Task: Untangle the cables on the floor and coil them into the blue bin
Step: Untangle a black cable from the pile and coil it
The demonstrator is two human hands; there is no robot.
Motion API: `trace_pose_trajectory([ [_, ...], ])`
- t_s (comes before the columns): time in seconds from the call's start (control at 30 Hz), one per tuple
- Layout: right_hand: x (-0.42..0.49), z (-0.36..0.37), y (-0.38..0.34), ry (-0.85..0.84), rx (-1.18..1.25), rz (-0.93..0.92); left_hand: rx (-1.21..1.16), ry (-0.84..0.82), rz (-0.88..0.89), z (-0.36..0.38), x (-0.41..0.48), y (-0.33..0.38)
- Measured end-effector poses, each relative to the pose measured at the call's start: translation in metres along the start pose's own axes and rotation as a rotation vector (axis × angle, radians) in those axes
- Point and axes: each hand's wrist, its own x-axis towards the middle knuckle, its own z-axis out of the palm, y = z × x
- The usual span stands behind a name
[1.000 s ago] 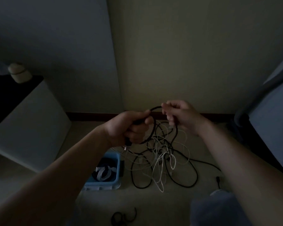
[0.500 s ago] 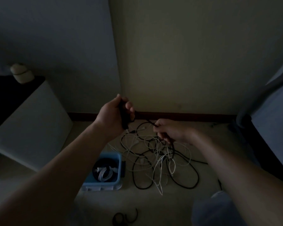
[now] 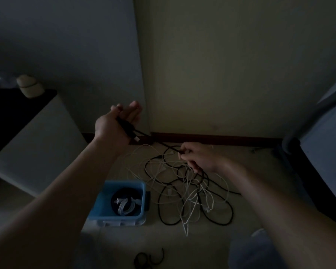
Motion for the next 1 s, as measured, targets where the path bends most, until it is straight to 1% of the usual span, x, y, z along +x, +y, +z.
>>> trace_pose_trajectory([
  [0.1,-0.001,0.002,-0.004,-0.027,-0.107,-0.097,0.198,0.007,0.115,0.000,0.000,-0.007],
  [0.2,-0.003,0.006,-0.017,-0.015,-0.090,-0.137,0.539,-0.012,0.274,-0.003,0.000,-0.018],
  [0.27,-0.006,0.007,-0.028,-0.013,-0.106,-0.171,0.737,-0.043,0.324,-0.005,-0.003,-0.026],
  [0.37,-0.012,0.009,-0.039,0.011,-0.098,-0.229,0.964,-0.106,0.321,-0.006,-0.007,-0.037],
  [0.43,-0.015,0.007,-0.042,0.078,-0.070,-0.274,1.088,-0.161,0.251,-0.006,-0.009,-0.045],
  [0.47,-0.016,0.005,-0.043,0.125,-0.073,-0.294,1.129,-0.197,0.187,-0.006,-0.011,-0.049],
  [0.57,-0.016,-0.004,-0.040,0.255,-0.110,-0.370,1.174,-0.351,-0.077,-0.004,-0.020,-0.056],
  [0.63,-0.015,-0.008,-0.038,0.326,-0.128,-0.390,1.203,-0.459,-0.230,-0.002,-0.028,-0.062],
  [0.67,-0.014,-0.010,-0.037,0.358,-0.127,-0.390,1.165,-0.502,-0.309,-0.001,-0.030,-0.065],
  [0.73,-0.014,-0.015,-0.034,0.445,-0.122,-0.370,1.016,-0.571,-0.442,0.002,-0.031,-0.067],
  [0.83,-0.012,-0.021,-0.029,0.590,-0.139,-0.320,0.756,-0.646,-0.568,0.008,-0.031,-0.062],
  [0.9,-0.012,-0.023,-0.029,0.583,-0.127,-0.301,0.653,-0.676,-0.623,0.014,-0.034,-0.058],
  [1.0,-0.014,-0.025,-0.033,0.481,-0.020,-0.317,0.597,-0.714,-0.690,0.015,-0.039,-0.058],
])
